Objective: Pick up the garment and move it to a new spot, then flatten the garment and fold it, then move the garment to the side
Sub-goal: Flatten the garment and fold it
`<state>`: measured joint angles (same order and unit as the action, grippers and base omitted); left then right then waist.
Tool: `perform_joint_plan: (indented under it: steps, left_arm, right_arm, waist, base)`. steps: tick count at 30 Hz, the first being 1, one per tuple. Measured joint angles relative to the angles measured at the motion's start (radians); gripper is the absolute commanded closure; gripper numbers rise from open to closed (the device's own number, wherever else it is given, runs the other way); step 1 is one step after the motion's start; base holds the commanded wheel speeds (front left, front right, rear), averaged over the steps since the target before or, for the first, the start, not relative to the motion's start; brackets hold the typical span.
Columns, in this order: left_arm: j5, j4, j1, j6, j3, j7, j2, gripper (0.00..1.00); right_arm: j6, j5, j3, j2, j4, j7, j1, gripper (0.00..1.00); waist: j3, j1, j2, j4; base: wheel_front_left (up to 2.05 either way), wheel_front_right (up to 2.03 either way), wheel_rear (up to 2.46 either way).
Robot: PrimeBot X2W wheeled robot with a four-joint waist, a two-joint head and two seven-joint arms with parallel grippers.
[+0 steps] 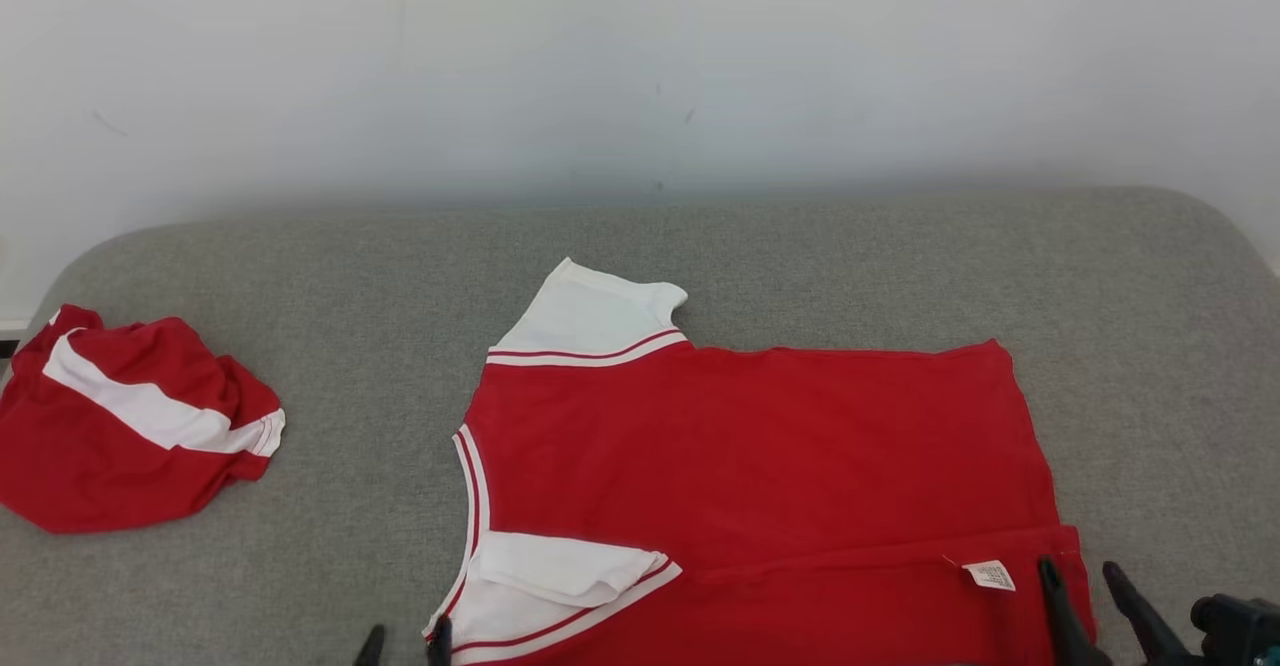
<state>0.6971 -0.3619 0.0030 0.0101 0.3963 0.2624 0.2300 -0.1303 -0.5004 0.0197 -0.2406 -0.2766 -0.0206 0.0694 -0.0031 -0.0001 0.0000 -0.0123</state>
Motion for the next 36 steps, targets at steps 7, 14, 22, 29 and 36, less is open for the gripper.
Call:
perform_joint_plan:
  steps: [7, 14, 22, 29, 36]
  left_arm:
    - [-0.148, 0.115, -0.019, 0.027, -0.145, 0.0, 0.003, 0.0]
    - [-0.283, 0.216, -0.017, 0.033, -0.255, 0.0, -0.015, 0.0]
    - [-0.37, 0.246, -0.002, -0.029, -0.306, 0.0, -0.053, 0.0]
    - [-0.417, 0.251, 0.019, -0.073, -0.353, 0.0, -0.086, 0.0]
    - [-0.455, 0.242, 0.06, -0.107, -0.377, 0.0, -0.098, 0.0]
  right_arm:
    - [0.0, 0.035, -0.008, 0.007, 0.081, -0.092, -0.011, 0.0]
    - [0.0, 0.062, 0.002, 0.029, 0.129, -0.195, -0.031, 0.0]
    - [0.0, 0.146, 0.03, 0.056, 0.163, -0.236, -0.028, 0.0]
    - [0.0, 0.171, 0.008, 0.088, 0.169, -0.241, -0.009, 0.0]
    - [0.0, 0.179, -0.005, 0.103, 0.162, -0.241, 0.005, 0.0]
  waist:
    - [-0.014, 0.0001, 0.0, 0.0]
    - [-0.02, 0.0001, 0.0, -0.011]
    - [-0.02, 0.0001, 0.0, -0.016]
    - [-0.016, 0.0001, 0.0, -0.009]
    - [-0.016, 0.0001, 0.0, -0.008]
  base:
    - [0.0, 0.0, 0.0]
    - [0.0, 0.0, 0.0]
    - [0.0, 0.0, 0.0]
    - [0.0, 0.0, 0.0]
    - [0.0, 0.0, 0.0]
